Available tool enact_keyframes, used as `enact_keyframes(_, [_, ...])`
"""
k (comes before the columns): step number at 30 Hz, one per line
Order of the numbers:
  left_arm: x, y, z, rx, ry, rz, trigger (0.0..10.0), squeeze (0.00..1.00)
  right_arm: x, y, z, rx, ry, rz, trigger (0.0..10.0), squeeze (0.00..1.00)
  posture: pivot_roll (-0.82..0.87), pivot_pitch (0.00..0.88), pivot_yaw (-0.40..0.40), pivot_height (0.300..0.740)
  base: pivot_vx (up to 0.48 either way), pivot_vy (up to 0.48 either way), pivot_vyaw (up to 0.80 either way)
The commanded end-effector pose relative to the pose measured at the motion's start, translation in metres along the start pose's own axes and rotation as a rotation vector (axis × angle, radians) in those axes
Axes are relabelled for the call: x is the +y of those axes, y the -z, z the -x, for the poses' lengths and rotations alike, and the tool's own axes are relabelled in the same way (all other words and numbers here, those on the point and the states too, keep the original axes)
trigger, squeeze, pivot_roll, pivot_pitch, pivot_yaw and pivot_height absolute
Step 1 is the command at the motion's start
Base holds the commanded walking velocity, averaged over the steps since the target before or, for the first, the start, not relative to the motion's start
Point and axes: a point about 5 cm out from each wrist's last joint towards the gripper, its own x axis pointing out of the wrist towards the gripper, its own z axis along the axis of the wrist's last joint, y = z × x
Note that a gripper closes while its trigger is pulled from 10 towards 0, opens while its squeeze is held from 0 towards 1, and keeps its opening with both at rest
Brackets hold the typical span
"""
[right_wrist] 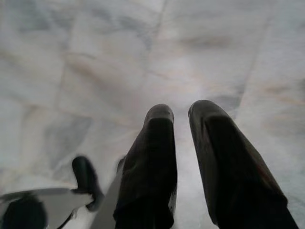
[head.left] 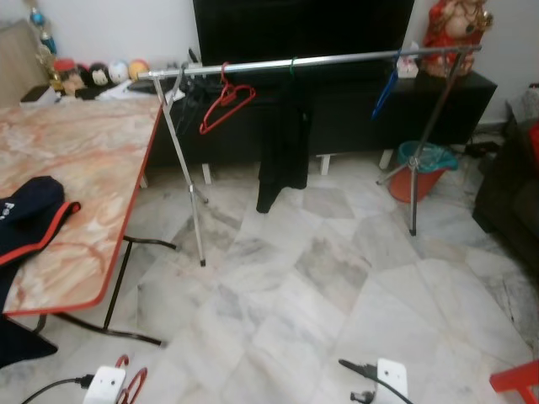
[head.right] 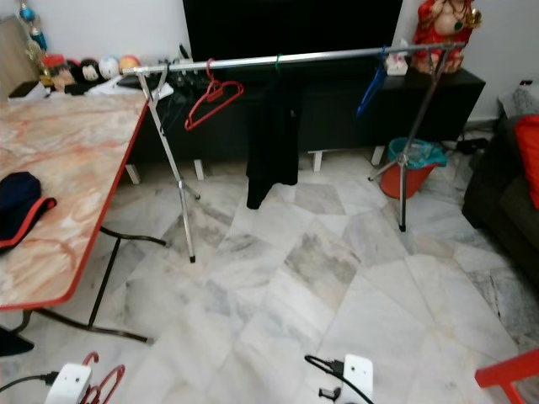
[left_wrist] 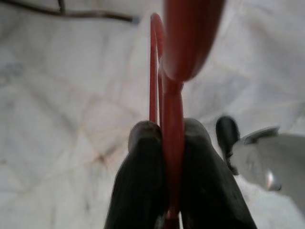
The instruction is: Hang hanger
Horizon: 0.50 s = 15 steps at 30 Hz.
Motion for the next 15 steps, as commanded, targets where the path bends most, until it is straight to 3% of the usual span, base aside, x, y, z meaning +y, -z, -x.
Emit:
enact_keyframes(1, [0.0008, 0.0019, 0.0004, 0.011, 0.0, -0.014, 10.0, 0.0, 0.0006, -0.0012, -0.0002, -0.002, 0.002, 0.006, 10.0, 0.0, -0.03, 0.0, 0.039, 0.74, 0.266, 0.0, 0.0])
enact_keyframes(15, [0.0009, 0.0, 0.0001, 0.008, 0.001, -0.013, 10.0, 0.0, 0.0027, -0.0029, -0.0004, -0.005, -0.002, 0.013, 10.0, 0.0, -0.03, 0.0, 0.042, 0.74, 0.273, 0.0, 0.0])
